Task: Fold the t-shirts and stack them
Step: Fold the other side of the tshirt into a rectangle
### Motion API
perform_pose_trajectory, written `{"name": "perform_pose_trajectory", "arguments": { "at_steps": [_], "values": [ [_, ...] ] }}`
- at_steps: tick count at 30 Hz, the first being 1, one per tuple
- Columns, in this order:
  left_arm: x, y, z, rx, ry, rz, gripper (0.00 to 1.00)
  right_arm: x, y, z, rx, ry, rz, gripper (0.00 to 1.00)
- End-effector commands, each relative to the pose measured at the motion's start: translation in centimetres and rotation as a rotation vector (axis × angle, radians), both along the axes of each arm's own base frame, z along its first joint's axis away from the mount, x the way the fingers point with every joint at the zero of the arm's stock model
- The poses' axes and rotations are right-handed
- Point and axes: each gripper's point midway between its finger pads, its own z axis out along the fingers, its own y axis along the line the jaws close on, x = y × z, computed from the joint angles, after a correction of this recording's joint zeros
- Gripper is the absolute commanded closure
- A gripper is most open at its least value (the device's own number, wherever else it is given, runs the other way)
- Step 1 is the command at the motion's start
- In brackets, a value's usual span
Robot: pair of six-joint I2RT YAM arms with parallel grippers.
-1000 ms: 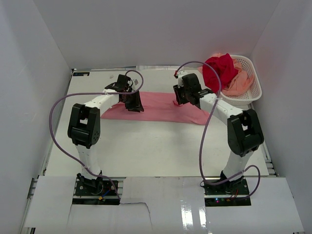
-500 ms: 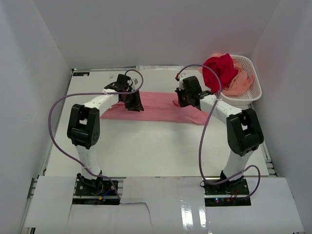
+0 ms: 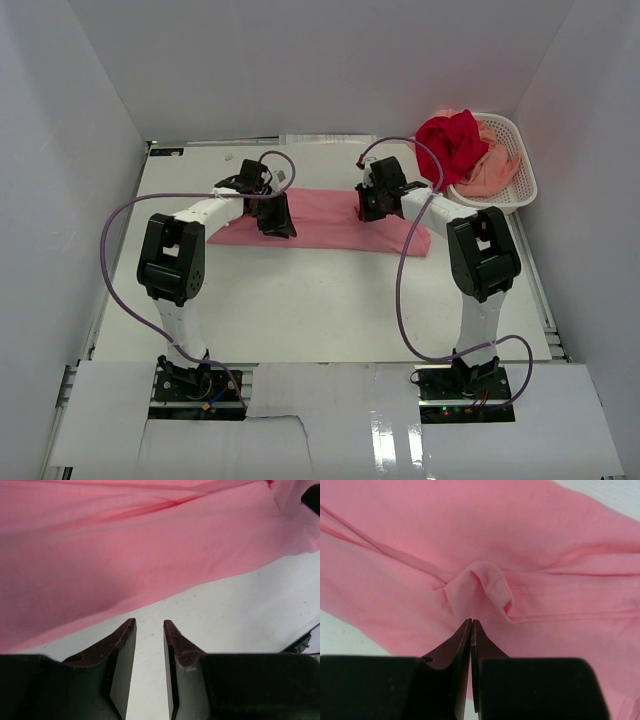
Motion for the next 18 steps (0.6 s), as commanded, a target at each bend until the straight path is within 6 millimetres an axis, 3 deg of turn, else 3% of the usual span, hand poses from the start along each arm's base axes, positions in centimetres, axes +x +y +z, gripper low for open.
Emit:
{"name": "perform_pose_trajectory", "arguments": {
  "at_steps": [1,8,18],
  "values": [
    [-0.5,-0.6,1.1,-0.042,-0.025,-0.039,0.61,2.2,0.9,1.4,0.032,-0.034,-0.008,0.92],
    [-1.4,-0.2,-2.3,-0.009,0.069,-0.025,0.61,3.2,0.3,0.5,0.0,-0.031,-0.022,0.92],
    [-1.2,1.0,-4.2,0.078,0.099,0.005,0.61,3.1,-0.8,0.0,-0.03,-0.029,-0.032,0.92]
  ]
}}
